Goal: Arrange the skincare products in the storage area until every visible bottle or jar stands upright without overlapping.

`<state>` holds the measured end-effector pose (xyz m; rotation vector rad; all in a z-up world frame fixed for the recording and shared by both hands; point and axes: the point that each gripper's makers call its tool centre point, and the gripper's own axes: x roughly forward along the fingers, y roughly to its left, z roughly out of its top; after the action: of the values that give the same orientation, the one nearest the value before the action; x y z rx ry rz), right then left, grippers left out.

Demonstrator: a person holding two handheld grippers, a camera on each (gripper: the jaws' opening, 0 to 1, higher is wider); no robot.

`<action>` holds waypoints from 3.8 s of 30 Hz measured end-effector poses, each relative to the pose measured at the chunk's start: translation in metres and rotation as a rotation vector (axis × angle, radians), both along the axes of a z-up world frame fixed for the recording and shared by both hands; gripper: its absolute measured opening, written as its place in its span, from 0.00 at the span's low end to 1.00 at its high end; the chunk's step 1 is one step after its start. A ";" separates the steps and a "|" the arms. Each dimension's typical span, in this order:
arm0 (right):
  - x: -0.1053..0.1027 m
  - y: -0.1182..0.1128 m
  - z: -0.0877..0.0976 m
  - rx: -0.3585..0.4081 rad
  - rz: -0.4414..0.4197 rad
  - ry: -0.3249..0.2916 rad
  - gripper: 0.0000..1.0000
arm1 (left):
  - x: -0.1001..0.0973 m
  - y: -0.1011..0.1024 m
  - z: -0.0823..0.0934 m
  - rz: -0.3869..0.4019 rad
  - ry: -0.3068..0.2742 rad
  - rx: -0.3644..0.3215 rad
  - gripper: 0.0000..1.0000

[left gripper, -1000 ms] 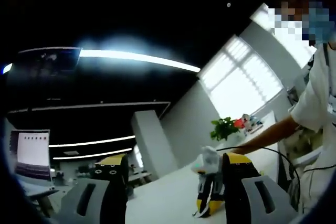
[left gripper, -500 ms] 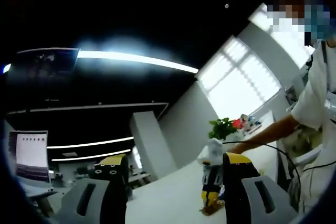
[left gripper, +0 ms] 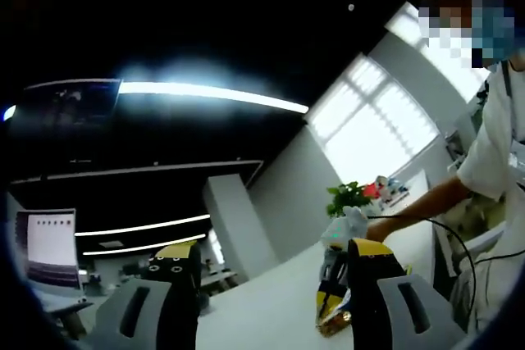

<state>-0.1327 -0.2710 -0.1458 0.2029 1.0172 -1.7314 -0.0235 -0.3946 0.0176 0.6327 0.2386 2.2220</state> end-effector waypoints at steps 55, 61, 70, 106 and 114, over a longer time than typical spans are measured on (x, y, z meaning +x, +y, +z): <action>0.132 -0.010 -0.041 0.006 -0.135 -0.439 0.21 | 0.003 0.010 -0.008 -0.001 -0.003 -0.048 0.67; 0.125 -0.009 -0.041 -0.034 -0.134 -0.472 0.26 | 0.006 0.008 -0.005 -0.003 0.004 -0.043 0.67; 0.117 -0.014 -0.020 -0.155 -0.110 -0.512 0.27 | 0.006 0.007 -0.005 -0.005 0.000 -0.028 0.67; 0.128 -0.006 -0.028 -0.063 -0.001 -0.500 0.36 | 0.011 0.004 -0.003 0.010 0.018 -0.051 0.67; 0.125 0.003 -0.037 -0.054 -0.049 -0.542 0.35 | 0.011 0.005 -0.004 0.008 0.017 -0.054 0.67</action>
<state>-0.0076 -0.2683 -0.1832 0.6288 0.5695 -1.6166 -0.0123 -0.3896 0.0137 0.6230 0.3091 2.2115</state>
